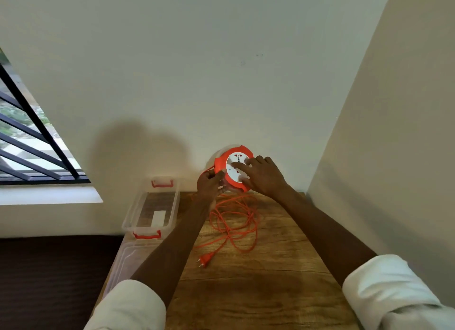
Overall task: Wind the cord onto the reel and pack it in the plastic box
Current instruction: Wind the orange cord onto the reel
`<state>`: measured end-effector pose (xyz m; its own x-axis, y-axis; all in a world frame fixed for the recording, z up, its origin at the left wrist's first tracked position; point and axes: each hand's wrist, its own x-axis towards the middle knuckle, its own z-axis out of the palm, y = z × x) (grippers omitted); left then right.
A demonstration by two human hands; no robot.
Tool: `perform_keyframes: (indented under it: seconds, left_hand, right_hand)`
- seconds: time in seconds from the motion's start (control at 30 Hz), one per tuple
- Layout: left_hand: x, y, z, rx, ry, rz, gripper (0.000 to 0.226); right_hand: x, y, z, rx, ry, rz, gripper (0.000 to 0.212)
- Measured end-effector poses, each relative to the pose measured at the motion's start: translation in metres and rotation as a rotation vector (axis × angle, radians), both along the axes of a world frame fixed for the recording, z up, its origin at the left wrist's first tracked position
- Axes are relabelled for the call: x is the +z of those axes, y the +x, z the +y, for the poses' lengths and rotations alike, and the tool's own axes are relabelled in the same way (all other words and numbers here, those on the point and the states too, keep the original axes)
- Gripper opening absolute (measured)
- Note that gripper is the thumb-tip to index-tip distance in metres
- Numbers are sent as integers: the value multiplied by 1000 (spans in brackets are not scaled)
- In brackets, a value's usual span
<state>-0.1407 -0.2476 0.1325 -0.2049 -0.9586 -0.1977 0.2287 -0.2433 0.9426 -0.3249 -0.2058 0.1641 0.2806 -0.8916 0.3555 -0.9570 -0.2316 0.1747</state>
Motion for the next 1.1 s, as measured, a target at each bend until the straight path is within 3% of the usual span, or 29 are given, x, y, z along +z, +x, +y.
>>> perform_keyframes:
  seconds: [0.07, 0.2, 0.33, 0.4, 0.6, 0.67, 0.77, 0.83, 0.97, 1.03, 1.1]
  left_hand:
    - [-4, -3, 3, 1, -1, 6, 38]
    - [-1, -7, 9, -5, -37, -14, 25]
    - [1, -7, 8, -5, -57, -7, 40]
    - [-1, -9, 10, 7, -68, -2, 43]
    - [-14, -23, 26, 49, -61, 58, 35]
    - [-18, -28, 33, 67, -54, 55, 36]
    - [-24, -31, 40, 50, -68, 37, 39]
    - [-26, -31, 42, 35, -74, 42, 39]
    - [-25, -29, 35, -18, -64, 37, 45]
    - [-20, -25, 28, 8, -40, 19, 40]
    - [-10, -18, 17, 43, -27, -4, 33]
  right_hand:
    - [2, 3, -3, -35, 37, 44, 57]
    - [3, 10, -7, -170, 129, 33, 60]
    - [-2, 19, -2, -253, 93, -78, 61]
    - [-1, 26, 1, -318, 97, -226, 60]
    - [6, 43, 1, -608, 185, -886, 69]
    - [8, 46, 3, -657, 208, -1237, 70]
    - [6, 48, 6, -728, 251, -1957, 69]
    - [0, 44, 8, -742, 275, -2144, 71]
    - [-4, 35, 17, -650, 346, -2117, 51]
    - [-5, 28, 19, -628, 323, -1913, 39]
    - [-14, 18, 19, -609, 229, -1535, 27]
